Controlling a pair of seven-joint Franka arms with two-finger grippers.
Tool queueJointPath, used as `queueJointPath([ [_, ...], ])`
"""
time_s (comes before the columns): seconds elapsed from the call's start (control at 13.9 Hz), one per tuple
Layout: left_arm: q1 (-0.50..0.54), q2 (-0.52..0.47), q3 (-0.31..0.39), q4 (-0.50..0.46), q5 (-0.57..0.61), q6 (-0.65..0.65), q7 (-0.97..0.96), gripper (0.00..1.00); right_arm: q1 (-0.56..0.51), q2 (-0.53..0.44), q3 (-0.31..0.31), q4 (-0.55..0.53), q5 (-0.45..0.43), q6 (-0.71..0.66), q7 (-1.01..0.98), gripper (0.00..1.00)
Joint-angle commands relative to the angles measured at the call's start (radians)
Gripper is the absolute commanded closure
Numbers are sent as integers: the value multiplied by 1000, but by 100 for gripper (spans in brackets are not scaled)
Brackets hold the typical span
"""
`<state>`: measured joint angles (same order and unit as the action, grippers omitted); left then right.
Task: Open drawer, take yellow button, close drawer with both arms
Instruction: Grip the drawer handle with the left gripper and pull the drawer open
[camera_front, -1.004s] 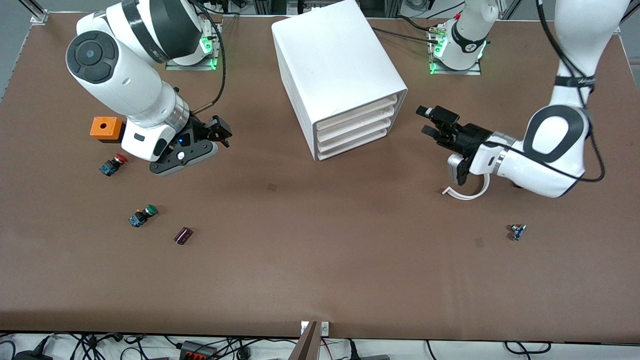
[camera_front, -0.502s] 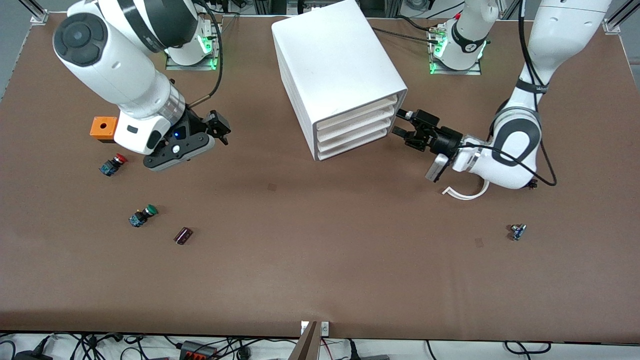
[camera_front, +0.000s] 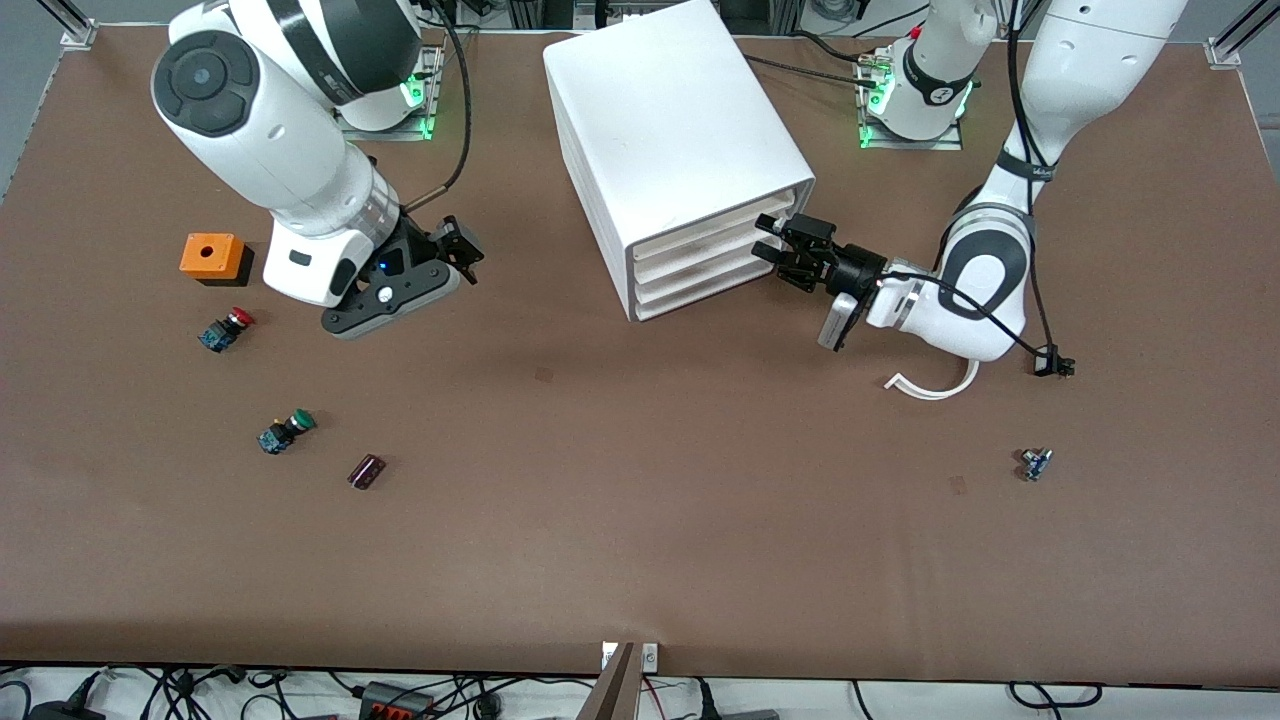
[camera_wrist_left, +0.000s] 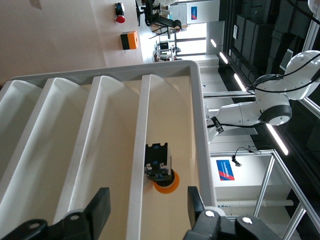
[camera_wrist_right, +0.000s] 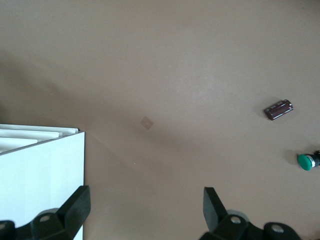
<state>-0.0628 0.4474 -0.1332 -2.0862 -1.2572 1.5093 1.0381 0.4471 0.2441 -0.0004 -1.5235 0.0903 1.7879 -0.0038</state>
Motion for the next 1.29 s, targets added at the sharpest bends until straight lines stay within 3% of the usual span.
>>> queueJointPath([
  [0.0,0,1,-23,-50,-45,14,53,46,5,26,-9,9,-4,-19,31,0],
  [0.14,0,-6,-25,-63,-47,11,57,56,-2,37,-12,11,-7,-19,45,0],
  [0.29,0,5,-25,-63,-47,9,120,80,-2,38,-13,12,-4,-19,47,0],
  [0.43,-2,13,-23,-66,-45,5,114,92,-7,37,-13,13,3,-21,50,0],
  [0.86,8,27,-11,-8,-18,14,-12,96,-18,57,-15,16,6,-10,48,0],
  [1.08,23,63,9,127,99,19,-114,95,-12,57,-13,29,9,-8,56,0],
  [1.22,50,141,14,243,156,17,-138,95,-10,58,-13,32,11,1,57,0],
])
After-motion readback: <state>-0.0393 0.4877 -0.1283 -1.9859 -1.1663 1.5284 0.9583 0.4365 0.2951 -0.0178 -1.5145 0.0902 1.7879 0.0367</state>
